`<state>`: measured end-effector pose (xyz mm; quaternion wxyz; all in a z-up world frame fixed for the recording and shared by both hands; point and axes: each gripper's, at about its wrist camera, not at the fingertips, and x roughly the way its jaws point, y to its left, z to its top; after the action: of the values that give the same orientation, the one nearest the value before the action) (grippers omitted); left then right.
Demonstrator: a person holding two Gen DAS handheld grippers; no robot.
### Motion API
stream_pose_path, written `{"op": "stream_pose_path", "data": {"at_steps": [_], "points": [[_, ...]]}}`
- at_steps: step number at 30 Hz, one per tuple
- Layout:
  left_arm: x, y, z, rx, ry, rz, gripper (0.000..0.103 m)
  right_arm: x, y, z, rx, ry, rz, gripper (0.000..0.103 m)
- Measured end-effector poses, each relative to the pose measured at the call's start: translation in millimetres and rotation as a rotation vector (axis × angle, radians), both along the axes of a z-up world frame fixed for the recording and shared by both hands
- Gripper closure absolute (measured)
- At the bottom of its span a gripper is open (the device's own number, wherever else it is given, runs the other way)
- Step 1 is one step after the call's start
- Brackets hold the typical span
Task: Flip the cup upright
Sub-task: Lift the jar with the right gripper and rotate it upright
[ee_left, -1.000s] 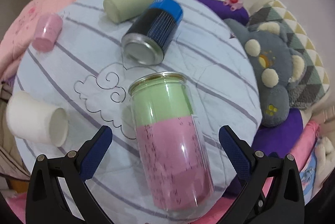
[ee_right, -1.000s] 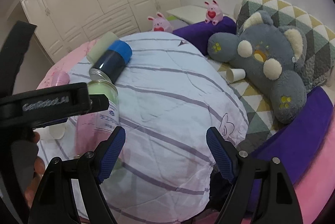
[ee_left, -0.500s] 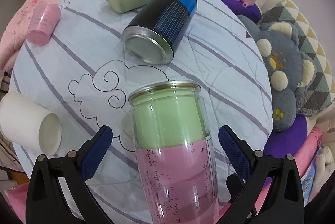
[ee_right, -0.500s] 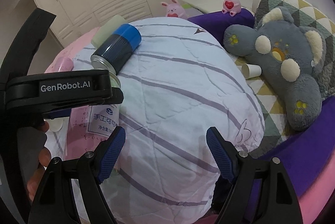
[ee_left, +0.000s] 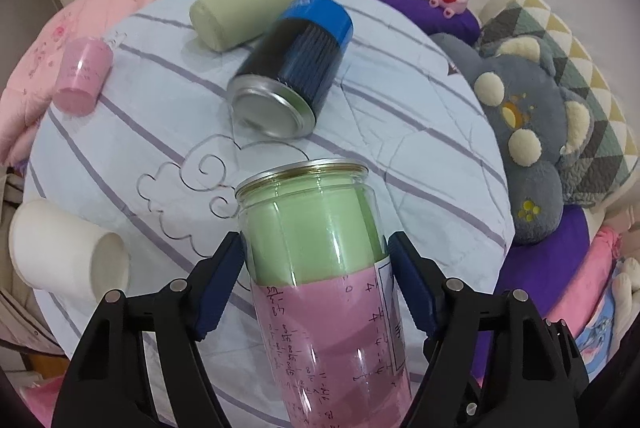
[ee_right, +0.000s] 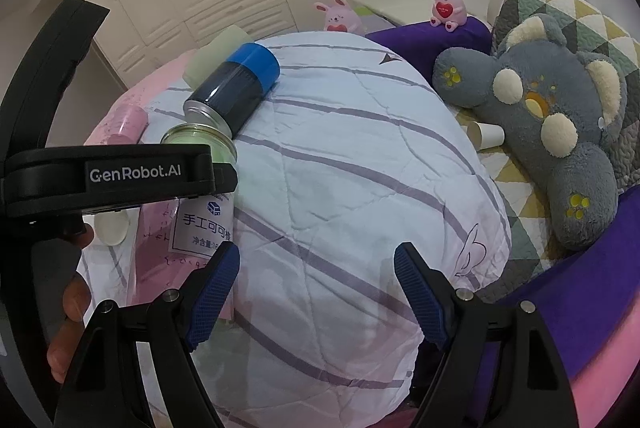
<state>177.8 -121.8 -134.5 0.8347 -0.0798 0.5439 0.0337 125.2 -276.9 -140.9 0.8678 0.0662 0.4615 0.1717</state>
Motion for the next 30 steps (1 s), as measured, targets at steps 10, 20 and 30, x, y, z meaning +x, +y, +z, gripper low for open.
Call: {"op": "stream_pose_path", "data": {"at_steps": [10,20,30], "points": [[-1,34,17,0.023,-0.073,0.055,0.028,0,22,3,0.007,-0.014,0.041,0.022],[9,50,29,0.063,-0.146,0.066,0.028,6,49,6,0.015,-0.047,0.081,0.022],[9,49,42,0.107,-0.253,0.023,0.028,11,77,4,0.013,-0.067,0.151,0.022]]}}
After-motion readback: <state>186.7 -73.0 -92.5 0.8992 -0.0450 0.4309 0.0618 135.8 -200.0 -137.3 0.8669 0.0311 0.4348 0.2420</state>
